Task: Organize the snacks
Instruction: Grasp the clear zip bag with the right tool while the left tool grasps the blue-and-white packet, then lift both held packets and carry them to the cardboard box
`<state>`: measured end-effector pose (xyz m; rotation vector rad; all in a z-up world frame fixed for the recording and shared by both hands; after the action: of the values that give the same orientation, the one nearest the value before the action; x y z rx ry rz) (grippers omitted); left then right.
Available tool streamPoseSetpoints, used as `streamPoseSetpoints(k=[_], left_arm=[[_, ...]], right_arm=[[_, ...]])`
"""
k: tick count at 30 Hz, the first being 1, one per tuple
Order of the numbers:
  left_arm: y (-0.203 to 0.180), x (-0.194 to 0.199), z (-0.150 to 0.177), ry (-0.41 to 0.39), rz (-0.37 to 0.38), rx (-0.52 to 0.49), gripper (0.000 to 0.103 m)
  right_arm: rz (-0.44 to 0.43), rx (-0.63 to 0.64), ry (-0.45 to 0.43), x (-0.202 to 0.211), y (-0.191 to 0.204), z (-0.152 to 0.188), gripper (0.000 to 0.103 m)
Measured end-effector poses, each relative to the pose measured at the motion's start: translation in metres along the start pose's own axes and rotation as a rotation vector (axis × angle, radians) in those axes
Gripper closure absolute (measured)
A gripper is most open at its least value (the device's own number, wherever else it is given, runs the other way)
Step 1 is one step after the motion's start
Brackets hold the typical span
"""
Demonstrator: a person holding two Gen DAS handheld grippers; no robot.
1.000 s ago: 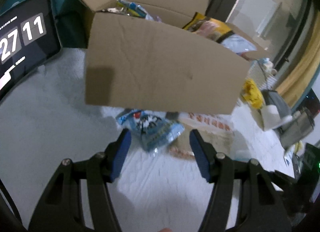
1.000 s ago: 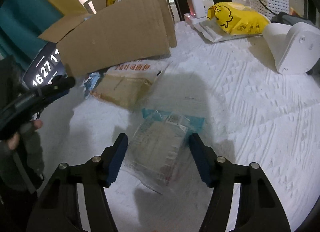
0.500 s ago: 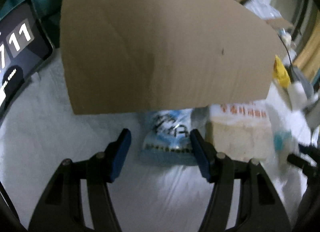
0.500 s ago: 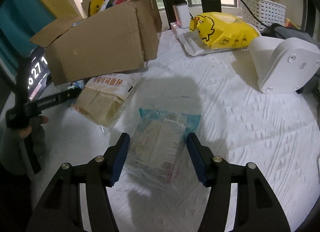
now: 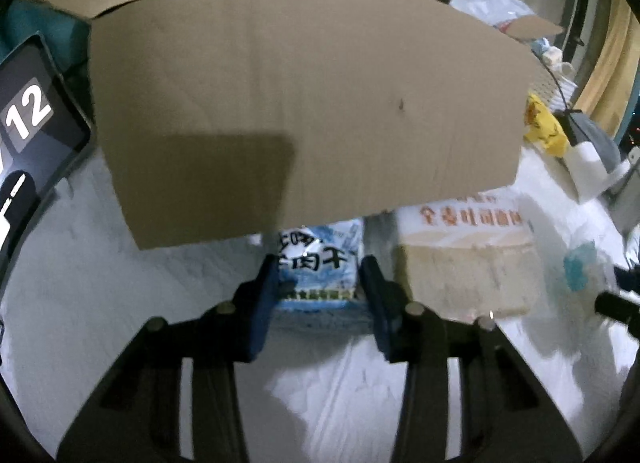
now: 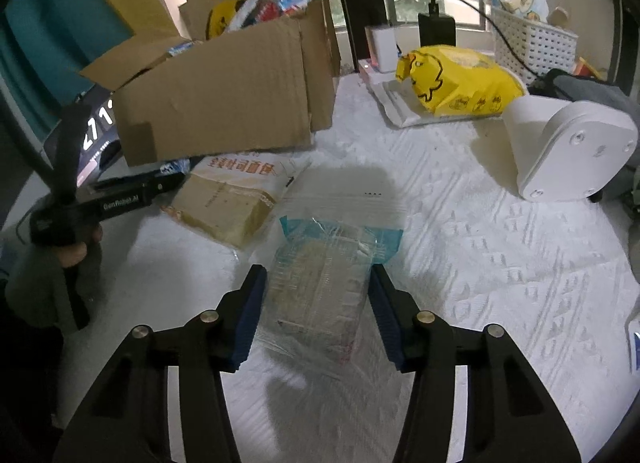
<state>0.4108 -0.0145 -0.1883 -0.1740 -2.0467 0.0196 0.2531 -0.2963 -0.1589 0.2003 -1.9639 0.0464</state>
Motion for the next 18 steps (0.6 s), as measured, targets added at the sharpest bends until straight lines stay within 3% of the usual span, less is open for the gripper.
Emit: streamPoseSetpoints(k=[10,18], left_arm=[[0.014,0.055,0.047,-0.043,0.046,0.027,0.062],[0.031,0.110,0.052,-0.136,0.070,0.051,0.062]], right_arm=[[-0.021,0.024,-0.045,0.029,0.020,-0.010,0.048],[-0.057,0.092,-0.068,0.039,0.057,-0.022,0.048]])
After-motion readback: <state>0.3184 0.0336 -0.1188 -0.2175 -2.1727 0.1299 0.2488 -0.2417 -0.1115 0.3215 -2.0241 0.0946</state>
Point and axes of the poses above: each gripper's, at about its wrist camera, not at the fingertips, and x roughly against the way its jaws point, y to its left, z to its underside, the point moved 7 cm from there along -x, roughly the way its jaws point, and after that the axes turned 10 degrees about y, right-handed, at the moved point
